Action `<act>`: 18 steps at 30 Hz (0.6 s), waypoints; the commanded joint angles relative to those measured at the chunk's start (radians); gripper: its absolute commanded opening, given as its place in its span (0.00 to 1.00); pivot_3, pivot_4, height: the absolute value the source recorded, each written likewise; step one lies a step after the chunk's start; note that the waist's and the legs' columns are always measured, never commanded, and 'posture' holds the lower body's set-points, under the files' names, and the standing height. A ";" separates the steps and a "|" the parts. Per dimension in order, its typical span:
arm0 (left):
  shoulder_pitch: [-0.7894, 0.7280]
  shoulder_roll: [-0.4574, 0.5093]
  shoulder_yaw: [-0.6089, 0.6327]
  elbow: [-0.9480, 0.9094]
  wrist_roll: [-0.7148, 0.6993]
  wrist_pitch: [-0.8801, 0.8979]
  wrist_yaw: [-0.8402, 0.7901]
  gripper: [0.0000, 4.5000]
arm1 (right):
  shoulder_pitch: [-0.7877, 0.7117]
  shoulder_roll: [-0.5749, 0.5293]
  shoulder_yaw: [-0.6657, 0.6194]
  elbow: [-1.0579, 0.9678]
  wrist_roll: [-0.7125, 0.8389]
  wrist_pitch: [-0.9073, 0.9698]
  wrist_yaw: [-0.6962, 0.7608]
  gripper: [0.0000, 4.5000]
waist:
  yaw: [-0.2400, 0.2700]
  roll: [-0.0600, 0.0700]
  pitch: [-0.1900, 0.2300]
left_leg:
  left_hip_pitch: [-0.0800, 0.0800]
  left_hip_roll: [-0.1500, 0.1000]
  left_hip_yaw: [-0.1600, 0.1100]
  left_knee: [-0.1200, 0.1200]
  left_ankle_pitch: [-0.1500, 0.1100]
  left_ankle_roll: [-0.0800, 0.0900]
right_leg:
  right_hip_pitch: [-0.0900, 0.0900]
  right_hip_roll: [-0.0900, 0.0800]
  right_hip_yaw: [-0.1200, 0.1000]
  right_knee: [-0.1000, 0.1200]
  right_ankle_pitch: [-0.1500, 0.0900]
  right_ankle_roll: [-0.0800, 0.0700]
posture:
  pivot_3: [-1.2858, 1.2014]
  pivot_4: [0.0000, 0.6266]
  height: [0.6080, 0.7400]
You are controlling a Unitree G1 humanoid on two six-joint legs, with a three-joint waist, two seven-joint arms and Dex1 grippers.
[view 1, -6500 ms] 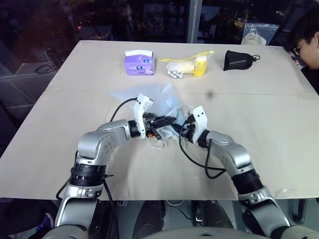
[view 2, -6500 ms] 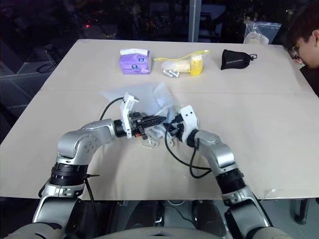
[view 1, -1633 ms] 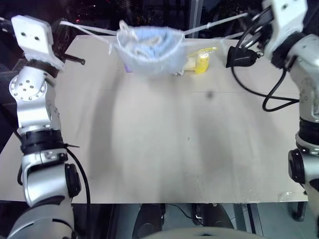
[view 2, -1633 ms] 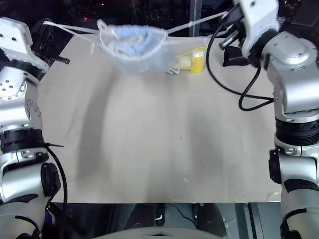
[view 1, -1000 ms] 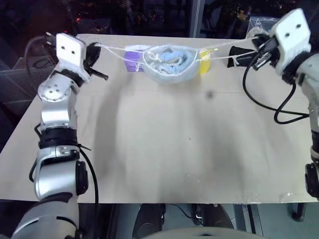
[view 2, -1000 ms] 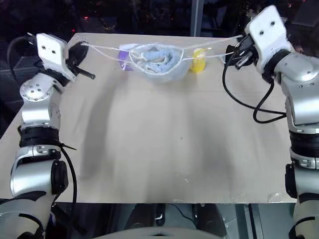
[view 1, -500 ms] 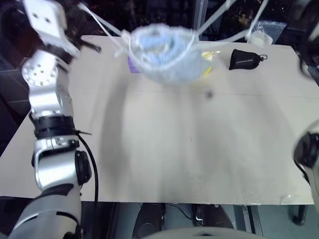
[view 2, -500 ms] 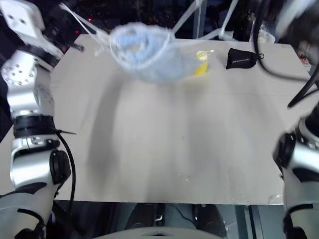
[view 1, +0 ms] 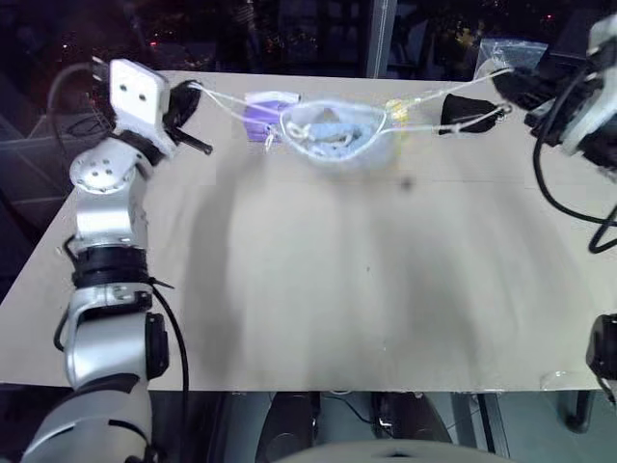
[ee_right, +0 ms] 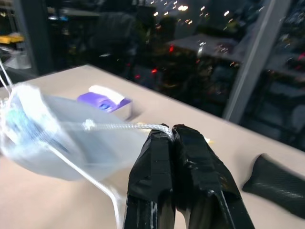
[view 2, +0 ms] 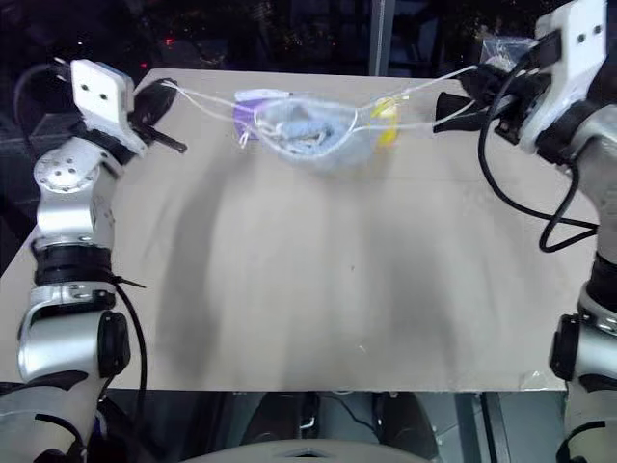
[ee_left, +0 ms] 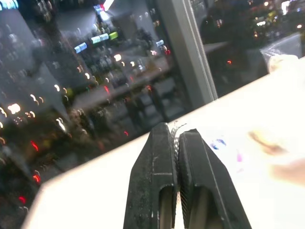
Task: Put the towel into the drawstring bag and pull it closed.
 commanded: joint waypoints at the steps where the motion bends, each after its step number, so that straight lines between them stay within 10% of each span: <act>1: -0.084 0.033 0.069 0.013 -0.023 -0.098 0.039 0.01 | -0.091 0.051 -0.166 0.001 0.129 -0.008 -0.045 0.00 | 0.000 0.000 0.000 | 0.001 0.000 0.000 0.000 0.000 0.000 | 0.001 0.000 0.000 -0.001 0.000 0.000 | 0.52 0.24 1.00; 4: -0.070 0.055 0.021 0.062 0.019 -0.052 -0.001 0.01 | 0.025 -0.063 -0.049 0.042 -0.042 -0.087 0.005 0.00 | 0.004 0.000 0.000 | 0.001 0.000 -0.001 0.000 0.000 0.000 | 0.002 0.000 -0.001 -0.001 0.000 0.000 | 0.52 0.24 1.00; 18: -0.066 0.030 0.073 0.016 -0.022 -0.120 0.023 0.01 | 0.044 -0.034 -0.185 -0.040 0.197 -0.032 -0.042 0.00 | 0.002 0.002 -0.002 | 0.005 0.000 -0.002 0.000 -0.001 0.001 | 0.006 0.000 -0.002 -0.002 -0.001 0.001 | 0.52 0.24 1.00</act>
